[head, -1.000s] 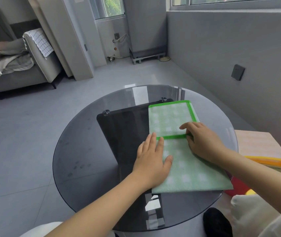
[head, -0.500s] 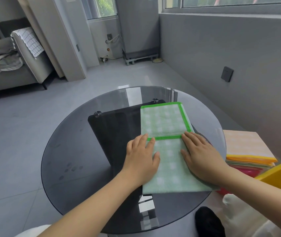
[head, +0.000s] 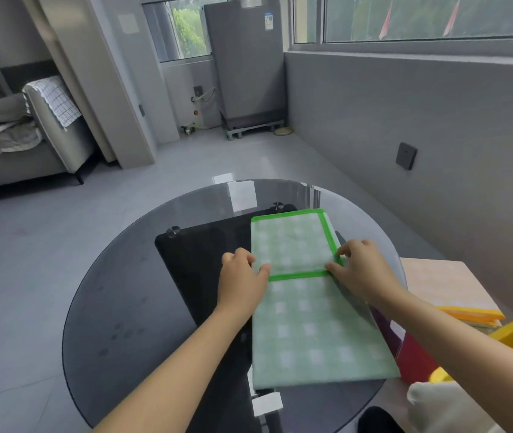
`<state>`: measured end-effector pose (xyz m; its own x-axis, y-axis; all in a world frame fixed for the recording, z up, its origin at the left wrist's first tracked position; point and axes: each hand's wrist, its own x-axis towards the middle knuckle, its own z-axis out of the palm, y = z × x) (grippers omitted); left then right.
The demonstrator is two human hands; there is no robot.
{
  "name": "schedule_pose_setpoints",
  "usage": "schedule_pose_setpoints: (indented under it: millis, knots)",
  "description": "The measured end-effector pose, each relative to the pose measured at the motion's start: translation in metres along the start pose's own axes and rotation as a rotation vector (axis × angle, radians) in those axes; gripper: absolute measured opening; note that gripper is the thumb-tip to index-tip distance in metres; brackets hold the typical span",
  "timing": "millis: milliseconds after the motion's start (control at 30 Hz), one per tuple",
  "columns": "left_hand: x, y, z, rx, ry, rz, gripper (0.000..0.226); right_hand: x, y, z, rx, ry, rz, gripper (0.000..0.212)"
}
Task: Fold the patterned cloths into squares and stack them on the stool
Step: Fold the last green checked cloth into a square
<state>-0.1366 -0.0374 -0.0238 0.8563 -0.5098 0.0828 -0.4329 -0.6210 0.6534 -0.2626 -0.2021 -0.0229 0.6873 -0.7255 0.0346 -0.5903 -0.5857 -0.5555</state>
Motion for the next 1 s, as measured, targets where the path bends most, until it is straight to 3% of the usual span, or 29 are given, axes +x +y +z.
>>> schedule_pose_setpoints:
  millis: [200, 300, 400, 467, 533, 733, 867, 933, 1000]
  knots:
    - [0.024, 0.011, -0.003, 0.161, -0.107, -0.183, 0.056, 0.025, -0.003, 0.0, 0.007, -0.07, 0.173, 0.037]
    - [0.031, 0.018, 0.005, 0.268, -0.093, -0.231, 0.051, 0.031, -0.002, 0.0, 0.108, -0.092, 0.228, 0.033]
    - [0.034, 0.02, 0.009, 0.257, -0.083, -0.271, 0.038, 0.033, -0.002, -0.001, 0.228, -0.108, 0.278, 0.016]
    - [0.032, 0.018, 0.009, 0.201, -0.056, -0.306, 0.032, 0.032, -0.002, -0.001, 0.277, -0.089, 0.286, 0.009]
    - [0.029, 0.014, 0.01, 0.139, 0.002, -0.328, 0.028, 0.027, -0.002, -0.001, 0.341, -0.059, 0.284, 0.019]
    - [0.016, 0.009, 0.006, -0.23, 0.103, -0.375, 0.024, 0.015, 0.002, -0.009, 0.77, -0.048, 0.315, 0.014]
    - [0.012, 0.003, 0.002, -0.612, 0.042, -0.333, 0.024, 0.01, 0.008, -0.013, 0.965, -0.057, 0.292, 0.012]
    - [0.009, 0.002, -0.003, -0.689, -0.02, -0.298, 0.024, 0.007, 0.012, -0.014, 1.0, -0.077, 0.264, 0.013]
    - [0.008, 0.003, -0.008, -0.727, -0.064, -0.315, 0.025, 0.006, 0.014, -0.016, 1.043, -0.106, 0.26, 0.027]
